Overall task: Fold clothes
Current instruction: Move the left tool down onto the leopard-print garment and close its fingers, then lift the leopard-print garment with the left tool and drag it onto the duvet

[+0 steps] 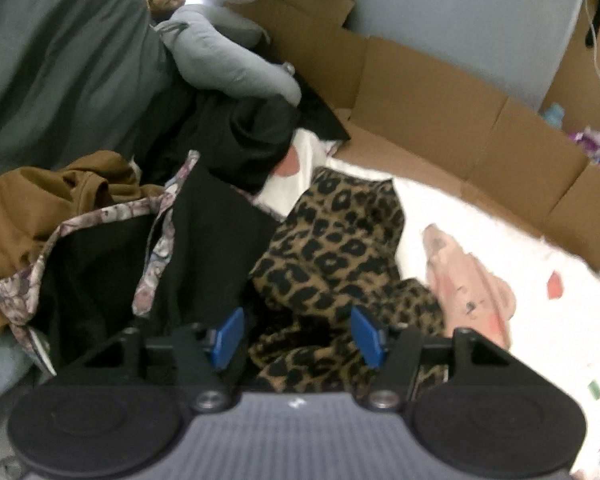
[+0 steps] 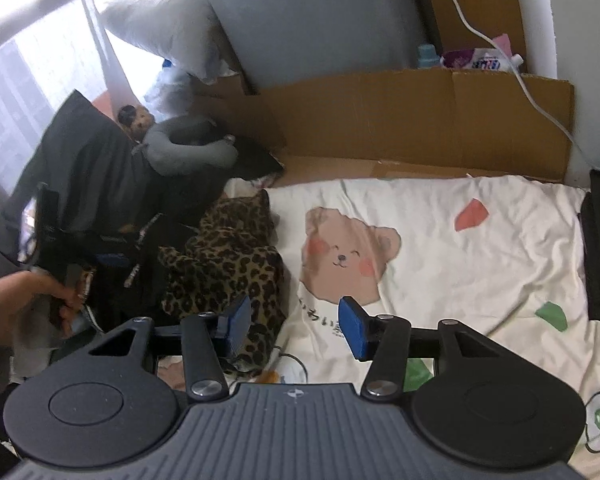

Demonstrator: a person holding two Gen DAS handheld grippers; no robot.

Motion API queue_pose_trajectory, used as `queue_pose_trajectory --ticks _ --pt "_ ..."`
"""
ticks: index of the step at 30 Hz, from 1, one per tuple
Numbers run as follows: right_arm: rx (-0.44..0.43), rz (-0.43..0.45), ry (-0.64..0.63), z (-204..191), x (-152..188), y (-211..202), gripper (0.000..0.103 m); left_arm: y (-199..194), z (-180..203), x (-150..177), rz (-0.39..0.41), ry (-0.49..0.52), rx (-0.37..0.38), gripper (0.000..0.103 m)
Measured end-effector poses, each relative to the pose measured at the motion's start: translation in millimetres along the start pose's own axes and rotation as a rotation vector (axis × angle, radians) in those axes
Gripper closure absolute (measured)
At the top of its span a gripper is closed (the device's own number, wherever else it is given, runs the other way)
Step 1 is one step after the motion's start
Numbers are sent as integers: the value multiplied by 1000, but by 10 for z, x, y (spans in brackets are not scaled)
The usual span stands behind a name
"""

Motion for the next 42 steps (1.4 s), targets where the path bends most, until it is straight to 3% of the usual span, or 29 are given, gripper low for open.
queue_pose_trajectory --ticks 3,5,7,14,17,27,34,37,42 --pt "-14 -10 4 -1 65 5 44 67 -69 62 -19 31 -38 41" --pt "-18 -15 18 20 87 40 27 121 -103 119 -27 19 -25 41" --pt "-15 -22 29 35 100 95 20 213 -127 185 -43 8 -14 41" --pt "-43 -102 -11 -99 165 393 18 495 -138 314 -33 22 44 40" --pt "-48 -120 -18 -157 234 532 0 584 -186 351 -13 24 50 39" --pt "-37 -199 -43 -268 505 885 0 851 -213 332 87 104 107 35" --pt "-50 -259 -55 -350 652 948 0 803 -290 383 122 38 213 64" --pt "-40 -275 -56 -377 661 977 0 748 -314 411 133 2 262 88" --pt "-29 -287 -69 -436 677 985 0 645 -186 463 121 -27 388 94"
Point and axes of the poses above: each gripper's, at about its wrist camera, not at the fingertips, and y roughly the way its jaws point, z to its right, x to its underside, the point moved 7 cm from there along y, roughly the way its jaws point, and after that the axes turned 11 degrees about x, right-handed, at the moved point
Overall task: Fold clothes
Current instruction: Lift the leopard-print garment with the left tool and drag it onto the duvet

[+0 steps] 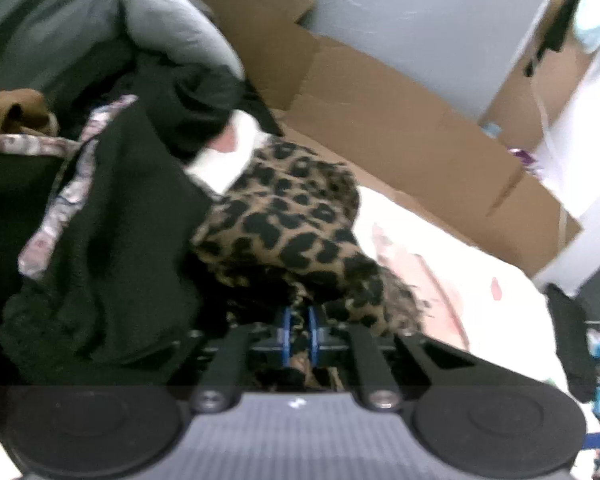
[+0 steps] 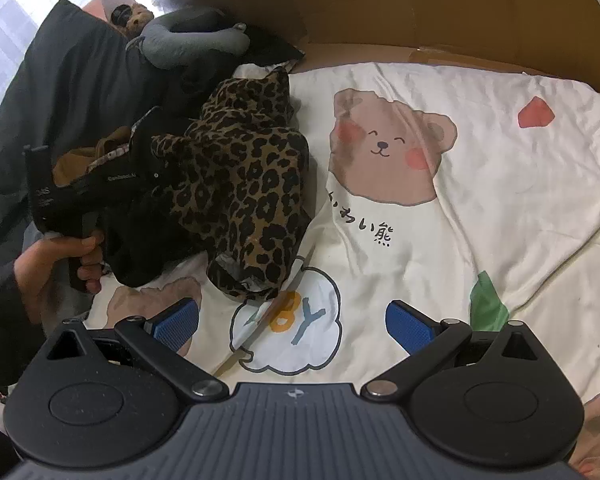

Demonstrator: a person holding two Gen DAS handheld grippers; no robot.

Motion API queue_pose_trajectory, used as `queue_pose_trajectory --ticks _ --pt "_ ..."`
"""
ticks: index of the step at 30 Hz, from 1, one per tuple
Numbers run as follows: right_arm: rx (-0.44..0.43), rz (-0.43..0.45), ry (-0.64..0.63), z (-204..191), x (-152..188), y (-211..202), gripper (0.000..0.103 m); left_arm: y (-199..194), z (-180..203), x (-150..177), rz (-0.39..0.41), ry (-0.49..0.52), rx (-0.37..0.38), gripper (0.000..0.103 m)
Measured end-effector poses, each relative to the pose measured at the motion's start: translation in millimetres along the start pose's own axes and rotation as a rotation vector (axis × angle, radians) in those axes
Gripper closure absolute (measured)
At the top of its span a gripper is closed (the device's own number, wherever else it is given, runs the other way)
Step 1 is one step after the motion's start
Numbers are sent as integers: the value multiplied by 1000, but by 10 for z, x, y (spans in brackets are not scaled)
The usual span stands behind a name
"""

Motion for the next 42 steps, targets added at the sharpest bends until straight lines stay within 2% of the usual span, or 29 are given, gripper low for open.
queue_pose_trajectory --ticks 5,15,25,32,37,38,42 --pt "9 8 -25 -52 -4 -35 0 48 281 41 -23 -12 90 95" --pt "32 26 -29 2 -14 -107 1 227 1141 108 -88 72 296 96" --pt "62 33 3 222 50 -209 6 510 1938 487 -229 156 464 96" --pt "82 31 13 426 155 -296 6 477 2334 777 -313 179 544 96" --pt "88 23 15 562 265 -343 6 310 2644 937 -356 227 646 96" --pt "90 21 14 585 288 -350 6 321 2703 978 -374 242 658 95" --pt "110 -1 17 689 379 -338 6 434 2735 1075 -427 267 613 92"
Point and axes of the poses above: each gripper's, at about its wrist camera, not at the fingertips, and y roughly the way its jaws point, z to its right, x to its underside, the point moved 7 cm from there along y, roughly the way its jaws point, and after that the axes turned 11 degrees about x, right-handed, at the moved point
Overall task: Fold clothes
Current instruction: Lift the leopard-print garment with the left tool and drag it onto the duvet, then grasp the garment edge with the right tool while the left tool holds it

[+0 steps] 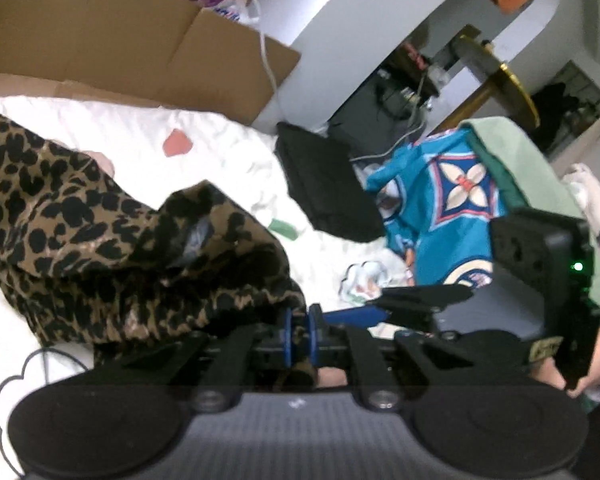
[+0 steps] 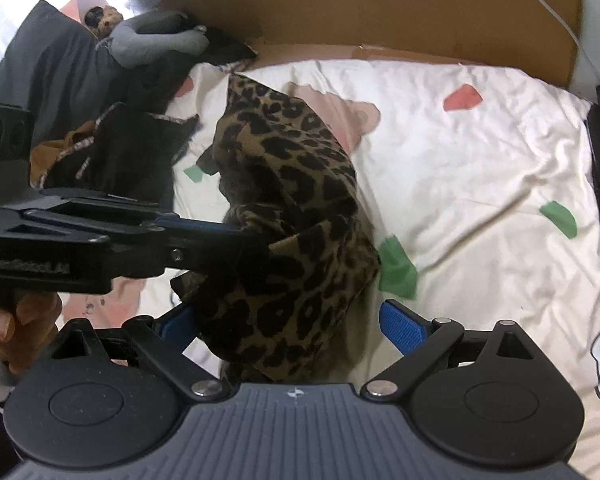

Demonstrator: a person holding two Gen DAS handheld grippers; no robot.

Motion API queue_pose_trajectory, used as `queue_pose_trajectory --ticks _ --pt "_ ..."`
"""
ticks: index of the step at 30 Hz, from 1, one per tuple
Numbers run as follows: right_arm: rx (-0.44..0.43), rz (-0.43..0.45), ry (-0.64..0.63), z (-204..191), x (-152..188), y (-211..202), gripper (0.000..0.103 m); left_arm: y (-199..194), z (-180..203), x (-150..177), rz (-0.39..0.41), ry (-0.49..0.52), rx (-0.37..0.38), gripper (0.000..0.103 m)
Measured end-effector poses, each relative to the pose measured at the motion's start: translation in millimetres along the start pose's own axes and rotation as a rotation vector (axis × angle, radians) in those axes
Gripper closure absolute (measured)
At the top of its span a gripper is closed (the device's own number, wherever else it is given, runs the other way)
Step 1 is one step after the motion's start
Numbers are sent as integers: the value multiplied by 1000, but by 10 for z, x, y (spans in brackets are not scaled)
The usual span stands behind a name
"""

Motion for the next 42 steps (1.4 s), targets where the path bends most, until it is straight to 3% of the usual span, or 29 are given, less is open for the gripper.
queue_pose_trajectory --ticks 3,8,9,12,24,30,33,35,37,42 --pt "22 -9 22 109 46 12 6 -45 2 -10 -2 -4 -13 88" --pt "37 14 55 301 37 -31 6 -198 41 -9 17 32 -14 52" --pt "35 23 62 326 21 -43 6 -256 31 -8 24 36 -11 50" --pt "31 47 76 398 -22 -58 6 -360 -42 -17 40 50 -34 48" --pt "76 42 97 631 -151 179 6 -713 -1144 153 79 -125 -339 49" --pt "89 18 73 629 -242 395 28 -758 -1489 187 131 -251 -405 49" --pt "80 11 71 638 -301 466 55 -728 -1588 154 140 -263 -420 49" --pt "69 13 85 675 -353 490 89 -707 -1658 136 140 -275 -425 49" --pt "65 28 97 743 -412 495 99 -674 -1728 117 140 -289 -428 49" --pt "122 60 176 1075 -534 517 100 -610 -1816 48 140 -285 -420 49"
Point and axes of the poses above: each gripper's, at about its wrist camera, not at the fingertips, and y roughly the way its jaws point, z to its right, x to its underside, the point moved 7 cm from there along y, roughly the way its jaws point, and after that the axes turned 11 degrees about x, right-handed, at the moved point
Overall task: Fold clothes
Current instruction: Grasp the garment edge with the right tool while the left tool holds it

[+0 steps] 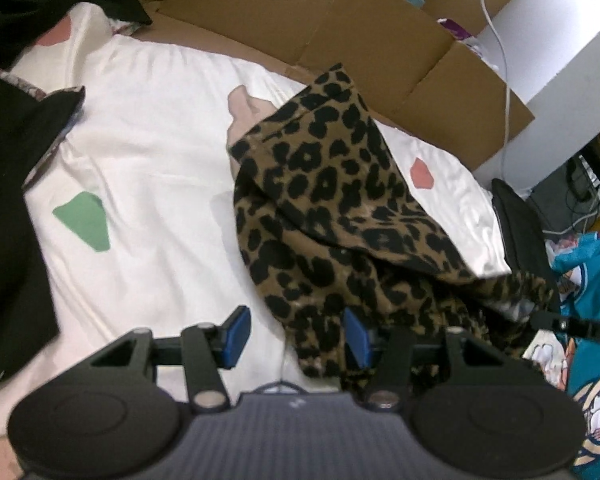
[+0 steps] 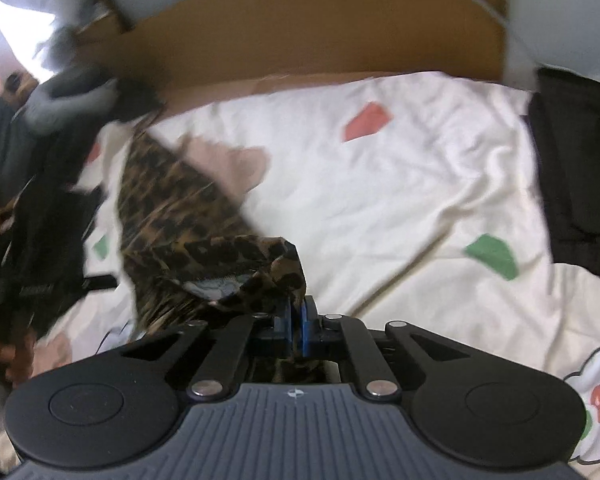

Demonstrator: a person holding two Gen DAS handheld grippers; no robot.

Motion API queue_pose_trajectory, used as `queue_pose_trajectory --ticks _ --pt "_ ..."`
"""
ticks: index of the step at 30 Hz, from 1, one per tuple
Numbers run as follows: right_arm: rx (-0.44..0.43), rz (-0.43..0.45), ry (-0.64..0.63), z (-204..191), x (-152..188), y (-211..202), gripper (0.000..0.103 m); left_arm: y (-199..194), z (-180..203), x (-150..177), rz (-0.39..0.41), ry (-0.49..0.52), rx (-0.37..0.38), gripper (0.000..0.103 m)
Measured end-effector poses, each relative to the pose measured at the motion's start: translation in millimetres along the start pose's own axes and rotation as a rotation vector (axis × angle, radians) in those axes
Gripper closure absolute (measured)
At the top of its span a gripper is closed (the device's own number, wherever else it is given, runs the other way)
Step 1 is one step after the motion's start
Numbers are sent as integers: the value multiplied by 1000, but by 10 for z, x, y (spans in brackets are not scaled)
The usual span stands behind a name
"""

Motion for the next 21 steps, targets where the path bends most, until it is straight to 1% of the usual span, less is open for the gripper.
queue_pose_trajectory --ticks 5,8,12,16,21 --pt "86 3 71 357 -95 132 100 97 -22 -49 -3 -10 9 49" --pt "140 -2 96 529 -81 227 100 144 -27 -70 -2 -18 17 48" --pt "191 -21 129 702 -46 375 100 221 -44 -90 -7 -37 26 47" --pt "216 -45 140 806 33 510 100 281 -28 -124 3 -72 76 44" --pt "228 -62 149 900 121 595 100 378 102 -203 1 -55 140 44"
Point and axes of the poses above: each gripper's, at about its wrist camera, not at the fingertips, and y roughly the way its jaws point, z to its right, x to its underside, the point moved 7 cm from there along y, roughly the way its jaws point, and after that the axes turned 11 degrees about x, right-handed, at the moved point
